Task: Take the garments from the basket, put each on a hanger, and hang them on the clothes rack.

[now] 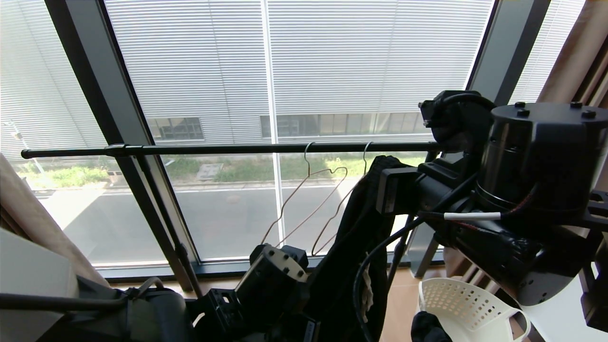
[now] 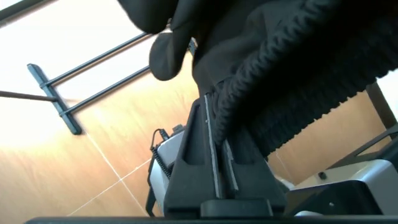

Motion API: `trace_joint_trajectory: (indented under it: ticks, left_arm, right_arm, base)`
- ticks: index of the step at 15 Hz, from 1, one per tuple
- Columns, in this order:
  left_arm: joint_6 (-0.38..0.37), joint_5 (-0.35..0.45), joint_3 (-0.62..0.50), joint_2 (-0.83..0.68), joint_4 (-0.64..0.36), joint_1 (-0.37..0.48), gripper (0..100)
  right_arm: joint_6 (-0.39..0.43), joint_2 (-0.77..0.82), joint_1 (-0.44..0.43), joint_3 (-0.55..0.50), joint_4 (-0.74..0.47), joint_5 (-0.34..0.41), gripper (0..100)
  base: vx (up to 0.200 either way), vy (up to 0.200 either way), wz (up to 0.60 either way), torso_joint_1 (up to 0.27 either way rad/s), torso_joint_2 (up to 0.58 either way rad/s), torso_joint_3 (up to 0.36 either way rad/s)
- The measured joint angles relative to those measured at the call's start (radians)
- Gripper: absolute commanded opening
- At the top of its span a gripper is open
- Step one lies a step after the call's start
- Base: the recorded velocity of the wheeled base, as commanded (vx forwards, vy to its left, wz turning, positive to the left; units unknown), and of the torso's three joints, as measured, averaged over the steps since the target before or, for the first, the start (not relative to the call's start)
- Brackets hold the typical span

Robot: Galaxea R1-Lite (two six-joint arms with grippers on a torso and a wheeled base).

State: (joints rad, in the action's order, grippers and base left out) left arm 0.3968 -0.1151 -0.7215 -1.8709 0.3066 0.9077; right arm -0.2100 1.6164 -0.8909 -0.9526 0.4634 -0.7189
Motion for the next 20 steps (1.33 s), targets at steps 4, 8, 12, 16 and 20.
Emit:
trace_joint_trajectory:
  ticks: [4,8,12,16,20]
  left_arm:
    - [0.0,-0.01,0.091,0.128,0.0,-0.032,0]
    - [-0.017,-0.011,0.185,0.301,-0.01,-0.117,0]
    - [-0.106,-0.009,0.212,0.367,-0.01,-0.238,0]
    - [-0.147,-0.007,0.223,0.381,-0.01,-0.313,0]
    - [-0.164,-0.003,0.224,0.395,-0.007,-0.352,0]
  right_arm:
    - [0.028,-0.06,0.04,0.013,-0.025,0.004,0]
    - [0.04,-0.123,0.047,0.113,-0.04,0.008,0]
    - [0.017,-0.168,0.053,0.253,-0.034,0.055,0]
    - [0.012,-0.229,0.144,0.377,-0.033,0.134,0]
    - [0.012,-0.275,0.204,0.449,-0.033,0.18,0]
  base:
    - [0.0,0.0,0.0,0.0,0.0,0.0]
    - [0.0,0.0,0.0,0.0,0.0,0.0]
    - [0.0,0.0,0.0,0.0,0.0,0.0]
    - [0.0,0.0,0.0,0.0,0.0,0.0]
    - [0.0,0.0,0.0,0.0,0.0,0.0]
